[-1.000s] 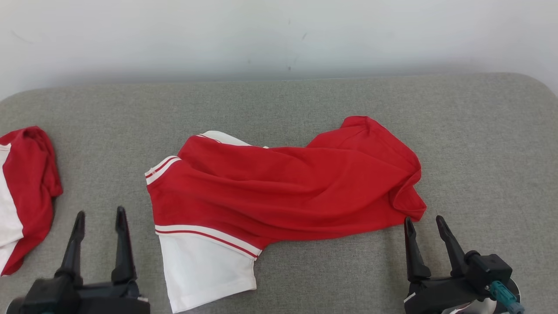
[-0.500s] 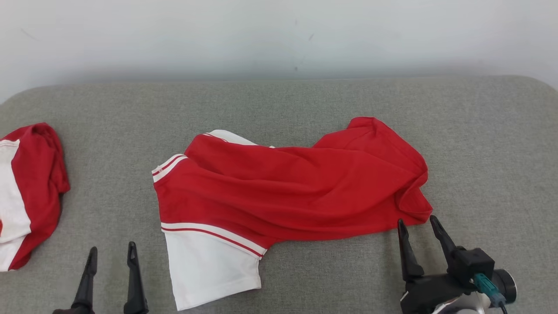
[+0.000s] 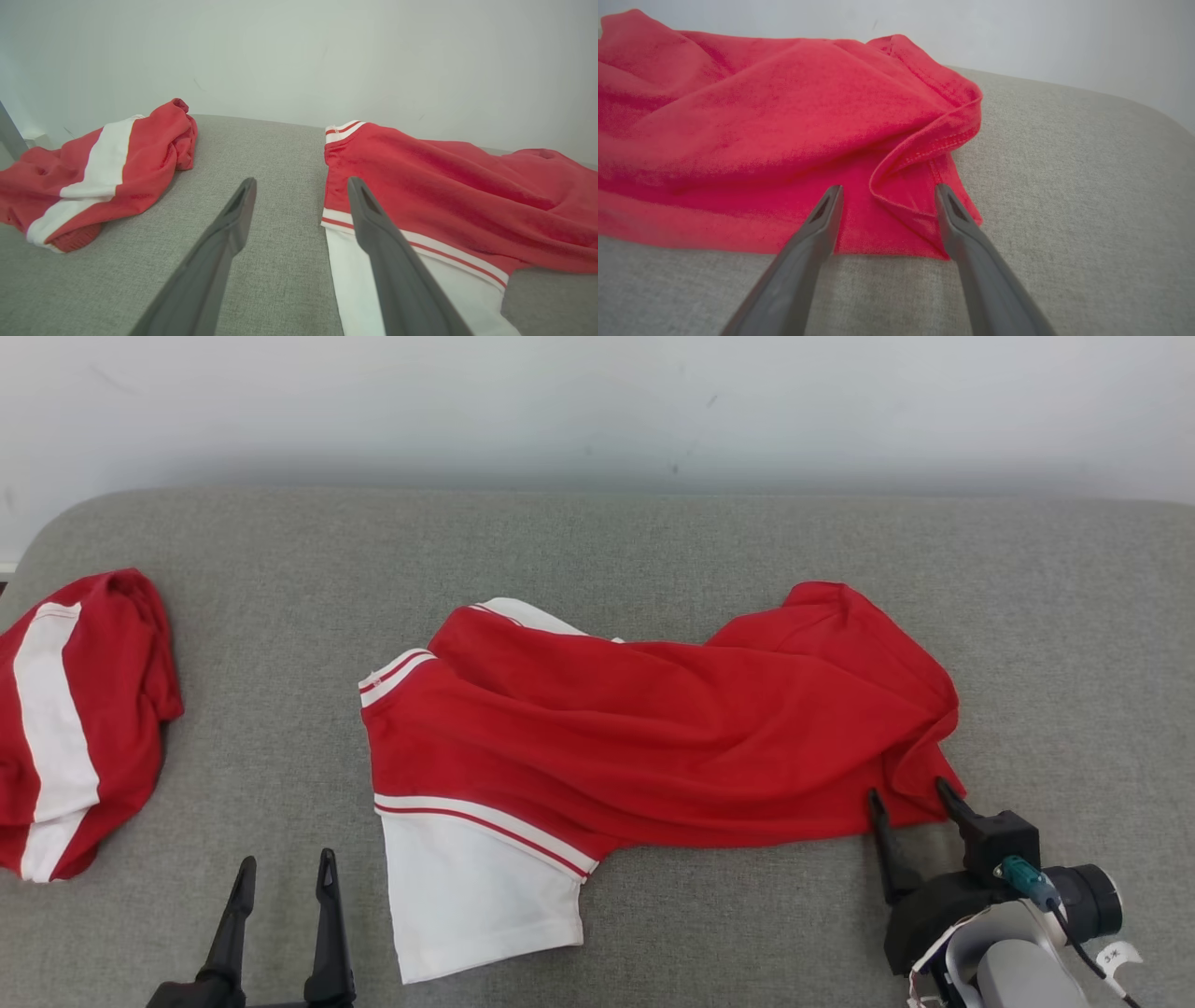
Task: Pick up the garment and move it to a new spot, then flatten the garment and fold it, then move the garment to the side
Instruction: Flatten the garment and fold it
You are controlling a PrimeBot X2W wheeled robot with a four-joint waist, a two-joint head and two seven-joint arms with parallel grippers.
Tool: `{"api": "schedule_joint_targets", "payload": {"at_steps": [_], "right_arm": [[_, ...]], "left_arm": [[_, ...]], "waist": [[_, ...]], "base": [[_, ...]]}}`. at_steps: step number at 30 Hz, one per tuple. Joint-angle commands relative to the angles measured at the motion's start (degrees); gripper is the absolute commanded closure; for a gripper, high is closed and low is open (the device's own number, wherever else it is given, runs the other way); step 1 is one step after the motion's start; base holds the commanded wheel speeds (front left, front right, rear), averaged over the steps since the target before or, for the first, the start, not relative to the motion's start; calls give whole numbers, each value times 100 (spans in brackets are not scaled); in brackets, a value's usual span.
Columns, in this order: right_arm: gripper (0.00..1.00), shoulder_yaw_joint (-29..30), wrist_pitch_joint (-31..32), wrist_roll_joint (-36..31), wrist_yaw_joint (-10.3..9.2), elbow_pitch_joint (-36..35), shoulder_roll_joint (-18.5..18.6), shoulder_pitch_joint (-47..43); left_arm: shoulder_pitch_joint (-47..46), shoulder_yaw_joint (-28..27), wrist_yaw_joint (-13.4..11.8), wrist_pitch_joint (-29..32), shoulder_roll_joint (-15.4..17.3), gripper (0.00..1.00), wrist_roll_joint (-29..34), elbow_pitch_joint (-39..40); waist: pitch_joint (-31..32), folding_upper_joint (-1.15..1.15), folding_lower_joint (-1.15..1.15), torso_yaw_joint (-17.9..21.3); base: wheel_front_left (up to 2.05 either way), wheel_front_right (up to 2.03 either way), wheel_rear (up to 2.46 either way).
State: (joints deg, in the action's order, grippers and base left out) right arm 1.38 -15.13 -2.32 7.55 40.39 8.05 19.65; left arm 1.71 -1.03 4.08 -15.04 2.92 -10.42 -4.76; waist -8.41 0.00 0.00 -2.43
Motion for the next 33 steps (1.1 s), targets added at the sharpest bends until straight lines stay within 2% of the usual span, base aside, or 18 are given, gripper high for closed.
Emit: {"api": "schedule_joint_targets", "payload": {"at_steps": [1, 2, 3, 4, 5, 7, 12, 17, 26, 33], "right_arm": [[0, -4, -9, -50, -14, 195, 77, 152], [0, -4, -9, -64, -14, 344, 94, 214], [10, -10, -9, -65, -14, 497, 94, 284], [68, -32, -9, -70, -14, 644, 106, 359], [68, -32, -9, -70, -14, 644, 106, 359], [100, -62, -9, -37, -14, 821, 143, 514], [100, -163, -9, 216, -14, 890, 113, 516], [100, -345, -9, 706, -14, 510, 18, 201], [100, -889, 84, 1404, -14, -838, 140, -849], [100, -760, 826, 2177, -14, -2290, 307, -1823]], "left_arm": [[-87, 22, 9, -11, -5, 0, -45, -21], [-87, 38, 3, -11, -5, 0, -64, -23], [-80, 55, -2, -11, -5, 0, -78, -27], [-69, 71, -3, -11, -5, 0, -94, -41], [-69, 71, -3, -11, -5, 0, -94, -41], [-66, 106, 1, -11, -5, 0, -96, -61], [63, 209, 17, -11, -5, 0, -100, -122], [210, 334, 18, -11, -6, 0, -134, -192], [361, 405, -29, -11, -4, 0, -119, -224], [351, 330, 41, -11, -5, 0, -49, -251]], "waist": [[-37, 0, 0, -30], [-47, 0, 0, -33], [-54, 0, 0, -35], [-54, 0, 0, -38], [-54, 0, 0, -38], [-41, 0, 0, -36], [113, 0, 0, 49], [328, 0, 0, 233], [492, 0, 0, 597], [436, 0, 0, 704]], "base": [[0, 0, 0], [0, 0, 0], [0, 0, 0], [0, 0, 0], [0, 0, 0], [0, 0, 0], [0, 0, 0], [0, 0, 0], [0, 0, 0], [0, 0, 0]]}}
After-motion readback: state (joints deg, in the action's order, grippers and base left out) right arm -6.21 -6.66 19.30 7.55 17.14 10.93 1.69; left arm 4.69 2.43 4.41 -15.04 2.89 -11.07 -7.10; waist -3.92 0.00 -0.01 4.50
